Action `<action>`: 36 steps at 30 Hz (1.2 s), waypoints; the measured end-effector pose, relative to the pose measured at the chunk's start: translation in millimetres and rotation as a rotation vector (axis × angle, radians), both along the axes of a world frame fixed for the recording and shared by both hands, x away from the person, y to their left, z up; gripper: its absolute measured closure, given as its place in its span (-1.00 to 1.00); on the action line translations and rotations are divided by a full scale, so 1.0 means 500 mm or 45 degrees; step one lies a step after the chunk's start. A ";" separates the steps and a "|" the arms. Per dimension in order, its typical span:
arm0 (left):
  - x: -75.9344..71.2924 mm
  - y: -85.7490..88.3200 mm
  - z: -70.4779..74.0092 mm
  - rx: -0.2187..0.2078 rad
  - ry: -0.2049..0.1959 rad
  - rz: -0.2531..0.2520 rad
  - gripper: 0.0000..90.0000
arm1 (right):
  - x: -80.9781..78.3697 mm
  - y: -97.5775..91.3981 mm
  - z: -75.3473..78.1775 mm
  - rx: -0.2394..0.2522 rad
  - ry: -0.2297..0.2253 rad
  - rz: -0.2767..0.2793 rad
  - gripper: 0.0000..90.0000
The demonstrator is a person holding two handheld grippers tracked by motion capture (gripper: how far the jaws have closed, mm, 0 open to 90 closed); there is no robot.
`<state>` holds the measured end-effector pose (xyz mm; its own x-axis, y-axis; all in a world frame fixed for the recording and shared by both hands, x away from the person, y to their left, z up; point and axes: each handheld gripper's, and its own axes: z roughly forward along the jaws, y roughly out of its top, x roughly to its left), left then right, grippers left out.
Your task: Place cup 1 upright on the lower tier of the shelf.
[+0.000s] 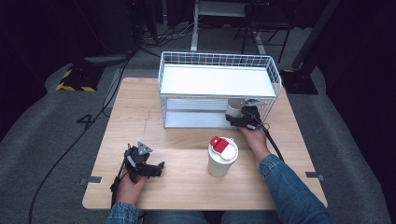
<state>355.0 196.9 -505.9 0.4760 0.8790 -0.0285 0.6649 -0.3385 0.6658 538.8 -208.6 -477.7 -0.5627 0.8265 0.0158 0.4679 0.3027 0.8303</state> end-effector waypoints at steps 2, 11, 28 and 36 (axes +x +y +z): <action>0.000 0.000 0.000 -0.001 0.001 -0.001 -0.99 | 0.000 0.000 0.000 0.003 0.002 0.003 -0.57; 0.000 0.000 0.000 0.000 0.000 0.000 -0.99 | -0.009 -0.003 0.009 -0.022 -0.029 0.001 -0.66; 0.000 -0.001 0.000 -0.004 0.001 0.006 -0.99 | -0.098 -0.055 0.066 -0.009 -0.102 0.017 -0.66; 0.000 -0.001 0.000 -0.003 0.001 0.006 -0.99 | -0.148 -0.082 0.101 0.004 -0.118 0.070 -0.66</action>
<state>355.1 196.3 -506.0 0.4719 0.8811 -0.0311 0.6669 -0.3337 0.6662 464.7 -249.5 -427.0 -0.6063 0.7944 -0.0364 0.3715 0.3234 0.8703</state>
